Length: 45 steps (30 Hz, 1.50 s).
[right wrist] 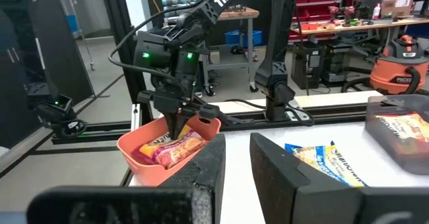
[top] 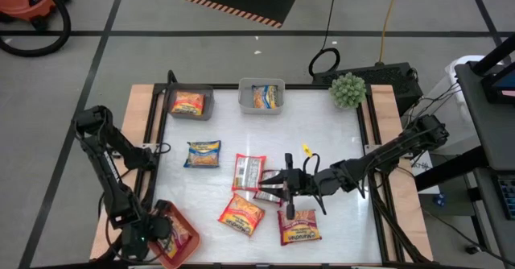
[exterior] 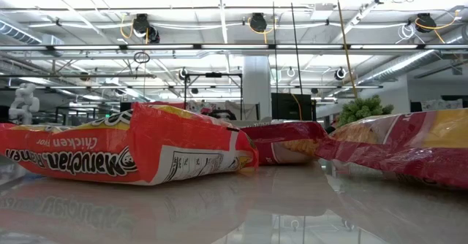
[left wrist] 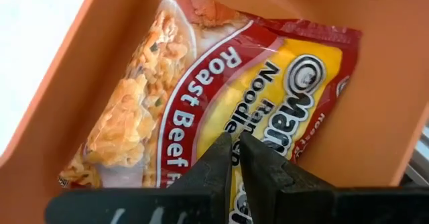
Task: Sort Maruchan noodles
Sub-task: Put the top red noodle pack into the orange bin, then put the top orange noodle pack into the black bin
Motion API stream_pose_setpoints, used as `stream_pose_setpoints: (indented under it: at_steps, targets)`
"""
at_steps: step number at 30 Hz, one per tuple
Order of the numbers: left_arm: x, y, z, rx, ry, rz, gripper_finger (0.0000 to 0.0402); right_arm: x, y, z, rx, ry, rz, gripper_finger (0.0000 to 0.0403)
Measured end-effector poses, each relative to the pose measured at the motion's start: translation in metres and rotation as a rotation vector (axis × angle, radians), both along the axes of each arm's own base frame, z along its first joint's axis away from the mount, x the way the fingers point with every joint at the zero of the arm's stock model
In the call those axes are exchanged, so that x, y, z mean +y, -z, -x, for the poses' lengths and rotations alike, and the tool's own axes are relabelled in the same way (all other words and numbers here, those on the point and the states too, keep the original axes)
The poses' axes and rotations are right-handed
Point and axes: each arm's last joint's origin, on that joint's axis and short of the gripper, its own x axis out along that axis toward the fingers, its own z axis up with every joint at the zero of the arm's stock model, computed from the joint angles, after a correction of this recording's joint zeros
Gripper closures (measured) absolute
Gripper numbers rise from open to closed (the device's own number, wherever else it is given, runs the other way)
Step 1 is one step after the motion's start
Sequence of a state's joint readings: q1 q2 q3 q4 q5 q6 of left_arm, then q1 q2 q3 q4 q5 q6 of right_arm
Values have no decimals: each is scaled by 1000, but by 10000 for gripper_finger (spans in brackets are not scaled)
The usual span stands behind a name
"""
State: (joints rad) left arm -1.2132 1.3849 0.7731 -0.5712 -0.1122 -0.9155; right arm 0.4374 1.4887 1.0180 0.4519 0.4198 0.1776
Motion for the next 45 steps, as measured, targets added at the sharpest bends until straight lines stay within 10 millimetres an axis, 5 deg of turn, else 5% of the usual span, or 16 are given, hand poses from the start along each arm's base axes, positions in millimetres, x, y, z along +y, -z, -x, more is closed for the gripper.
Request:
stream_pose_setpoints:
  at_steps: [10, 23, 39, 45]
  targets:
    - [30, -33, -5, 16, -23, 92, 366, -4, 1, -1, 5, 13, 28, 340]
    - [95, -91, -14, -343, -73, 205, 366, -29, 7, -10, 66, 81, 121, 340]
    - [149, -96, -42, -591, -298, -187, 366, -75, 13, -20, 152, 200, 212, 340]
    - [154, -94, -49, -581, -421, -209, 366, -83, 15, -22, 161, 98, 189, 340]
